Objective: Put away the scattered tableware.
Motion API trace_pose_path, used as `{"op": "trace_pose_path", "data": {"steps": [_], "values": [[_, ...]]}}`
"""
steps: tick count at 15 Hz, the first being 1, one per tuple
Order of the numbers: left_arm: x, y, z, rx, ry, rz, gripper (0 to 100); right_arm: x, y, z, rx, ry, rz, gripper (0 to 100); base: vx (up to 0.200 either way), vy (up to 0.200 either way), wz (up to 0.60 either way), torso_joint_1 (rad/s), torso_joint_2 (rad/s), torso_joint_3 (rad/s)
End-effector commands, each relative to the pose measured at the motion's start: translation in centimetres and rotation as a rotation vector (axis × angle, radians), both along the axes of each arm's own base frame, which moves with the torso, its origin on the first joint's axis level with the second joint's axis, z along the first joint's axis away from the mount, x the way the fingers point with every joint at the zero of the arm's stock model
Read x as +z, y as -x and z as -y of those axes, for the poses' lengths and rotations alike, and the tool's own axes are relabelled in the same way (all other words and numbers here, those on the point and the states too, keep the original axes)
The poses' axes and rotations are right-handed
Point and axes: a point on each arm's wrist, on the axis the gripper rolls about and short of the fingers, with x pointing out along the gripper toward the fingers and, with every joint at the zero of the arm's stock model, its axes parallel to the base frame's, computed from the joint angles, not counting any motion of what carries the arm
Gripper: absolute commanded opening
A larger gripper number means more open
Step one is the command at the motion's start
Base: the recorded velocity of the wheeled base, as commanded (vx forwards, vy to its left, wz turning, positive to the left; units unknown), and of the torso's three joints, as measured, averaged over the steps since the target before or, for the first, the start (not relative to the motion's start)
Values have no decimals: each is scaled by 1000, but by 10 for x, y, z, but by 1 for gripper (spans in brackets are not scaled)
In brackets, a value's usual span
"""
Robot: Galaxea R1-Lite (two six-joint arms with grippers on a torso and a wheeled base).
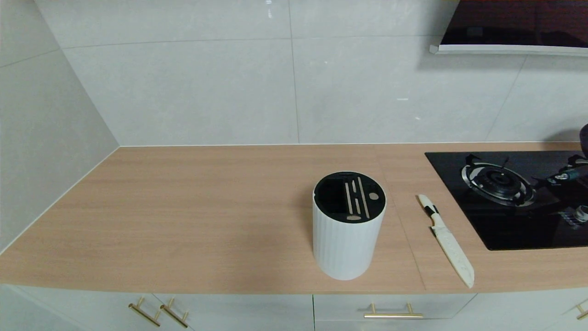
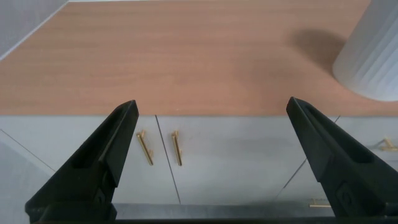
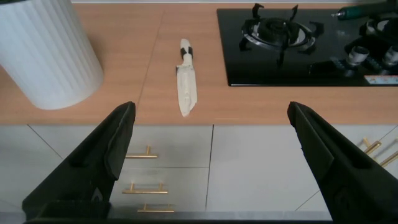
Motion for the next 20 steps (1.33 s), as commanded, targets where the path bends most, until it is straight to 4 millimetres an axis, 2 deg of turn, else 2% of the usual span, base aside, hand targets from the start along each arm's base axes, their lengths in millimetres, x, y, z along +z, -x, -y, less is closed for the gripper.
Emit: {"op": "trace_pose_path", "data": {"steps": [1,4,20], "values": [[0,0,0,1,0,-1,100,0,0,0,1,0,-2,100,0,0,0,178,-359,-193],[0,0,0,1,0,-1,100,0,0,0,1,0,-2,100,0,0,0,123,-245,-126],[0,0,0,1,0,-1,100,0,0,0,1,0,-2,100,0,0,-37,0,0,0]]}}
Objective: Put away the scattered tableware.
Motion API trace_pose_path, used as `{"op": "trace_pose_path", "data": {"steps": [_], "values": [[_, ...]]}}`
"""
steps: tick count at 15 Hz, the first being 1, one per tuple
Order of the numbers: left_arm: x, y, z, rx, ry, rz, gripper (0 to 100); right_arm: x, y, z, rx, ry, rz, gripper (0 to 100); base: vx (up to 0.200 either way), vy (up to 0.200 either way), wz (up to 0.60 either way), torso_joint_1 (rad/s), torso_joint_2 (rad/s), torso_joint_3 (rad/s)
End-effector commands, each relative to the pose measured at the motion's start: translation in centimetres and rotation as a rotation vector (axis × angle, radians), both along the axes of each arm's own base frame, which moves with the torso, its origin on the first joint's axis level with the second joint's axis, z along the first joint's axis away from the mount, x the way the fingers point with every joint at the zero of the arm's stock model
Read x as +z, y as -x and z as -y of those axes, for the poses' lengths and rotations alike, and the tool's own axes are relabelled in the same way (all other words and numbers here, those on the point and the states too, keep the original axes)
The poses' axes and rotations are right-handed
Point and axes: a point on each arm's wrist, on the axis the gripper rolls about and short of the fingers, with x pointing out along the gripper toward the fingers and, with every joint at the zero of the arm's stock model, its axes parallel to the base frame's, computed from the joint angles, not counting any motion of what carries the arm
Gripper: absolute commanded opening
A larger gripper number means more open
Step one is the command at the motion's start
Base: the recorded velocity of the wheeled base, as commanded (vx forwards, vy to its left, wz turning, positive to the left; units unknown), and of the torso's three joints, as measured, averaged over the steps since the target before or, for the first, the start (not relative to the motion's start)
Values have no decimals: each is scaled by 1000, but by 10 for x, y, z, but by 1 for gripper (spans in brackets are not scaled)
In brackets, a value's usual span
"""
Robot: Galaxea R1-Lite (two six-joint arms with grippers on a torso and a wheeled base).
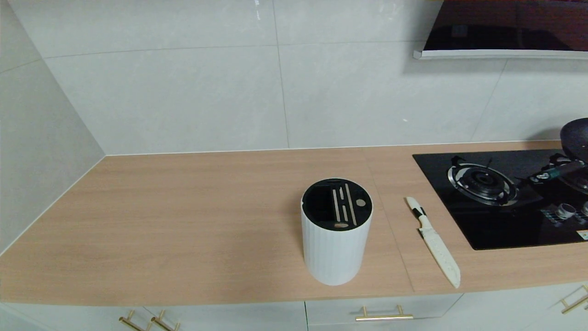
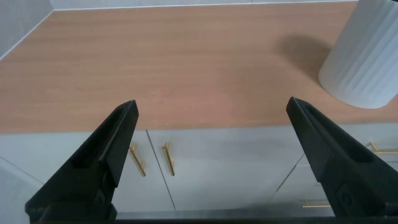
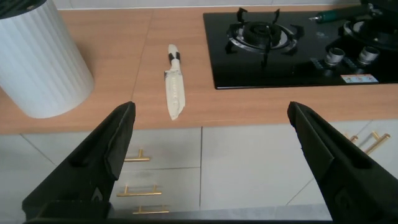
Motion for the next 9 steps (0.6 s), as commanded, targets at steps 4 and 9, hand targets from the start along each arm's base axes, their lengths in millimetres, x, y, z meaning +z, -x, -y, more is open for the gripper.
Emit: {"op": "trace_pose_path", "data": {"steps": [4,9], "values": [[0,0,0,0,0,-1,100,0,0,0,0,0,-2,100,0,0,0,0,0,0],[0,0,0,1,0,-1,100,0,0,0,1,2,-2,100,0,0,0,0,0,0]]}}
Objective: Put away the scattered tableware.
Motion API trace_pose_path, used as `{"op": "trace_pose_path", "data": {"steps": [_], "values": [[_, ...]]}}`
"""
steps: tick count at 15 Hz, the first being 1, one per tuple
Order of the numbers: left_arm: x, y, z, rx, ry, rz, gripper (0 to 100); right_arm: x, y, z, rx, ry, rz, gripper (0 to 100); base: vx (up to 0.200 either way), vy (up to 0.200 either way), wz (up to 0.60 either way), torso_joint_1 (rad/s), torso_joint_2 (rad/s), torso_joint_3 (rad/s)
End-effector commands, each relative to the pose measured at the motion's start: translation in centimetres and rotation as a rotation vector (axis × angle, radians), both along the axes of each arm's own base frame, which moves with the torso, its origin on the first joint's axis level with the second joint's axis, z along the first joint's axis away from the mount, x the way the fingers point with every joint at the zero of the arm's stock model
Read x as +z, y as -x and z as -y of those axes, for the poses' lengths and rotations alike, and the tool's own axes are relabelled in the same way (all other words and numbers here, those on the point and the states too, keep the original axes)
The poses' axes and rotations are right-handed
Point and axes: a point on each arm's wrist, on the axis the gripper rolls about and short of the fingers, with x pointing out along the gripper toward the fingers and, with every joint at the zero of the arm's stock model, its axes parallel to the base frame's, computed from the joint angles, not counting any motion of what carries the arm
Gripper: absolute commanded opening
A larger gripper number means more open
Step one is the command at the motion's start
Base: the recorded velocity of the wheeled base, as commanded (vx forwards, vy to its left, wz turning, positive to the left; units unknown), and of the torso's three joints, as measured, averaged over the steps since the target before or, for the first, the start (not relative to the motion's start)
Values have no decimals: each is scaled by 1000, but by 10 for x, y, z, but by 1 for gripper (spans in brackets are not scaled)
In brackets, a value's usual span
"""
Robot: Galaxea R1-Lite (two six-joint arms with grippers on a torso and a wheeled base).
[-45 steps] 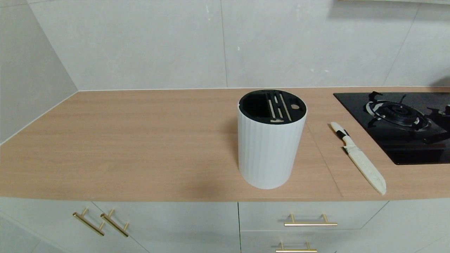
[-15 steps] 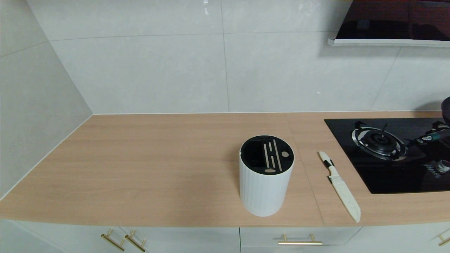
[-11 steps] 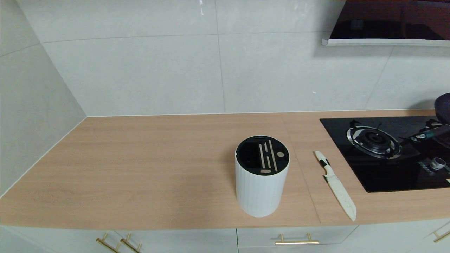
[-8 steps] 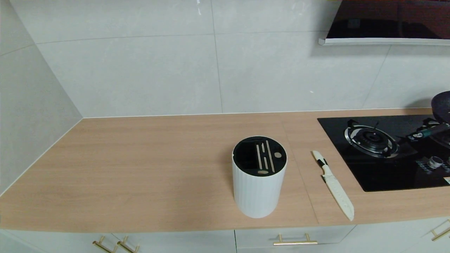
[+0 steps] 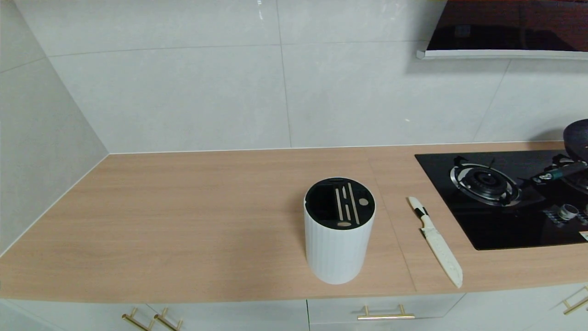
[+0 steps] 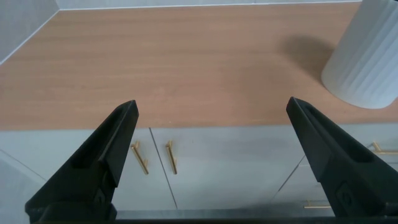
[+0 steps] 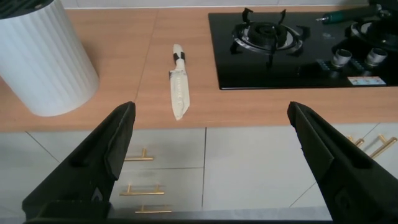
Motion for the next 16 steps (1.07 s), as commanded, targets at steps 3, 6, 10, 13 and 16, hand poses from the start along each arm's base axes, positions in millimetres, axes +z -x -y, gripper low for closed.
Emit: {"op": "trace_pose_path", "data": {"steps": [3,6,10,13,16], "values": [[0,0,0,1,0,-1,100,11,2,0,8,1,36,100,0,0,0,0,0,0],[0,0,0,1,-1,-1,100,70,-6,-1,125,-10,-9,100,0,0,0,0,0,0],[0,0,0,1,-4,-1,100,94,-82,-7,222,-30,-384,100,0,0,0,0,0,0],[0,0,0,1,-1,-1,100,103,-155,-24,277,0,-583,100,0,0,0,0,0,0],[0,0,0,1,0,-1,100,89,-227,-43,288,21,-632,100,0,0,0,0,0,0]]}}
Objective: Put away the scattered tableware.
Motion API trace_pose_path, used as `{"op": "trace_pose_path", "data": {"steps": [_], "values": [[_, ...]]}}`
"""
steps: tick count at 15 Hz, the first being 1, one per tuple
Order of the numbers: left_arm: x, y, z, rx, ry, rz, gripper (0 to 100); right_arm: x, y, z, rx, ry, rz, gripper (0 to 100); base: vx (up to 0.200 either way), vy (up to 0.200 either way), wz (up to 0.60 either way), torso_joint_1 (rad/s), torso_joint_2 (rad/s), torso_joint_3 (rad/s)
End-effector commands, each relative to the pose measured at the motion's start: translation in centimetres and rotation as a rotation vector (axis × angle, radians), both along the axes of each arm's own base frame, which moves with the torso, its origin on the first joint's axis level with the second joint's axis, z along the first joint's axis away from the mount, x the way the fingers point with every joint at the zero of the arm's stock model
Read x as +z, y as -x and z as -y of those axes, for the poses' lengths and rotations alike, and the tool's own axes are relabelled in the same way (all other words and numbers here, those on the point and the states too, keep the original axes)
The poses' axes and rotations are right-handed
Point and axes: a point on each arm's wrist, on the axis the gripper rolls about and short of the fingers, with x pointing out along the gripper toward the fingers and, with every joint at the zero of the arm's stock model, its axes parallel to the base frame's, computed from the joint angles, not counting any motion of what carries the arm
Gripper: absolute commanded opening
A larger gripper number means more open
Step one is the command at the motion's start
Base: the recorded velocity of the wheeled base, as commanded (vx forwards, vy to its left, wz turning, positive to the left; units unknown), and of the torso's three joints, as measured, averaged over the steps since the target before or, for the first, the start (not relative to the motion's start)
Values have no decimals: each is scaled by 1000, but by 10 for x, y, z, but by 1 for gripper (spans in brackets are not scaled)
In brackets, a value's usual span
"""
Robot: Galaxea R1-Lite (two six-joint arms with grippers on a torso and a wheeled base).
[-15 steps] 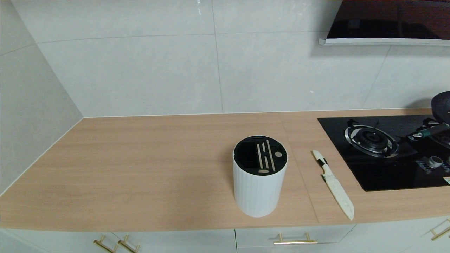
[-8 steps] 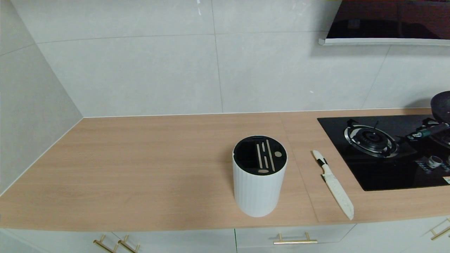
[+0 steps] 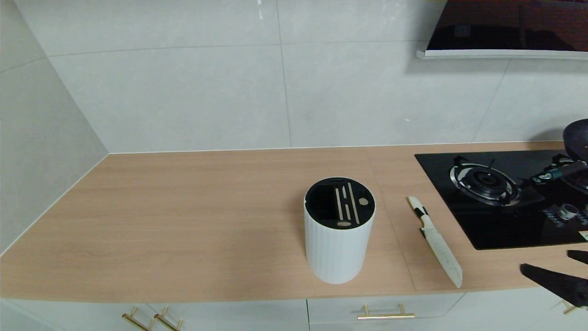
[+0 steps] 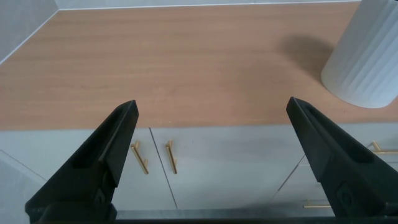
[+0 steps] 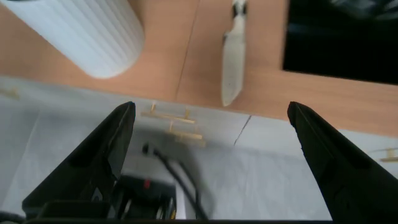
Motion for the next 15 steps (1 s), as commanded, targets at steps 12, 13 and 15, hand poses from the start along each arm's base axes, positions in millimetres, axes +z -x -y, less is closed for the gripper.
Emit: {"op": "trace_pose_path", "data": {"steps": [12,13,15], "values": [[0,0,0,1,0,-1,100,-86,-219,-47,-36,111,-191,100,0,0,0,0,0,0],[0,0,0,1,0,-1,100,-94,-224,-46,-49,119,-197,100,0,0,0,0,0,0],[0,0,0,1,0,-1,100,-109,-232,-44,-101,150,-207,100,0,0,0,0,0,0]]}}
